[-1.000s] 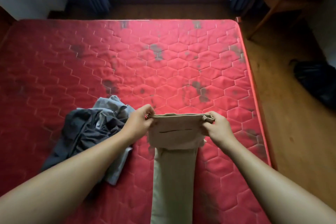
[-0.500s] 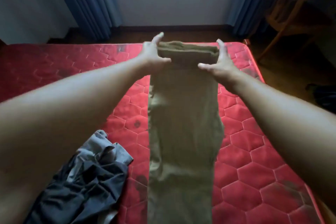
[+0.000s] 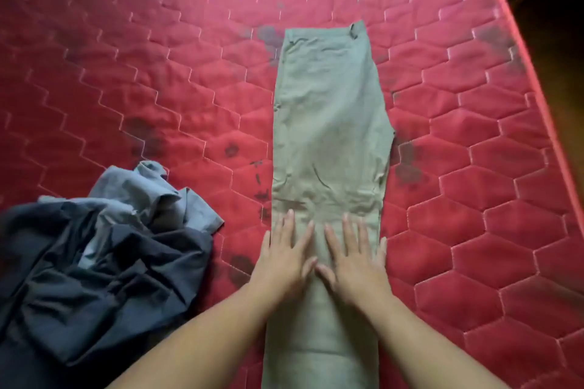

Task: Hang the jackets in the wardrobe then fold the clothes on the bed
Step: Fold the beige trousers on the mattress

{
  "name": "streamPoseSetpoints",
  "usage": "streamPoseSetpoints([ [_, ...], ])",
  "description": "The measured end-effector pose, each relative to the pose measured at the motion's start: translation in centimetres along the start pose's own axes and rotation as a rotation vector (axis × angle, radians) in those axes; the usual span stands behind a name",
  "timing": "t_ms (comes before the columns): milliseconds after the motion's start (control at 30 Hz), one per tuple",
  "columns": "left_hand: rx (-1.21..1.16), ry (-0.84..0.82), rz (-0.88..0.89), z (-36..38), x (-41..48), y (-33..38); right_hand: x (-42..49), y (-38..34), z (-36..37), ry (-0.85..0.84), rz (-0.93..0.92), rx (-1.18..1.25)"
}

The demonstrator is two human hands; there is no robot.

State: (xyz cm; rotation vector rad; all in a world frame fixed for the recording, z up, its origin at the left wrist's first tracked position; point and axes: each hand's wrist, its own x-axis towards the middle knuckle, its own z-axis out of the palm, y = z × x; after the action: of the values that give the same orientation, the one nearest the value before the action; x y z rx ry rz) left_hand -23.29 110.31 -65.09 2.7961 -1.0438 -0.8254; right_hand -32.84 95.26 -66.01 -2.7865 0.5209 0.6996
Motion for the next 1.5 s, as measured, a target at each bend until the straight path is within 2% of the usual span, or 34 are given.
streamPoseSetpoints([
  [167,0.093,0.275,0.078,4.8,-0.2,-1.0,0.2,0.6,3.9,0.314,-0.057,-0.067],
  [267,0.096,0.394,0.096,6.1,0.3,-1.3,0.5,0.7,4.7,0.363,-0.055,-0.092],
  [333,0.101,0.407,0.097,6.5,0.4,-1.3,0.3,0.7,4.7,0.354,-0.05,-0.097],
  [633,0.108,0.362,0.068,7.1,-2.6,-0.9,-1.6,0.1,4.8,0.279,0.006,-0.04],
  [967,0.099,0.293,0.174,17.0,-20.0,1.0,-18.9,-1.9,15.9,0.323,-0.042,-0.062],
  [1133,0.115,0.188,0.218,20.2,-27.1,1.3,-26.1,-3.3,19.7,0.229,-0.001,-0.04],
  [1267,0.103,0.014,0.232,20.2,-31.0,1.3,-31.0,-4.9,20.2,0.097,0.044,-0.015],
  [1333,0.005,-0.036,0.247,19.4,-32.3,1.1,-32.9,-5.7,19.4,0.044,0.061,0.037],
  [1400,-0.265,-0.016,0.192,18.3,-33.2,0.8,-34.2,-6.6,18.3,0.048,0.126,0.238],
  [1500,-0.696,0.032,-0.139,16.5,-34.1,1.0,-34.7,-7.3,16.2,0.155,0.374,0.706],
])
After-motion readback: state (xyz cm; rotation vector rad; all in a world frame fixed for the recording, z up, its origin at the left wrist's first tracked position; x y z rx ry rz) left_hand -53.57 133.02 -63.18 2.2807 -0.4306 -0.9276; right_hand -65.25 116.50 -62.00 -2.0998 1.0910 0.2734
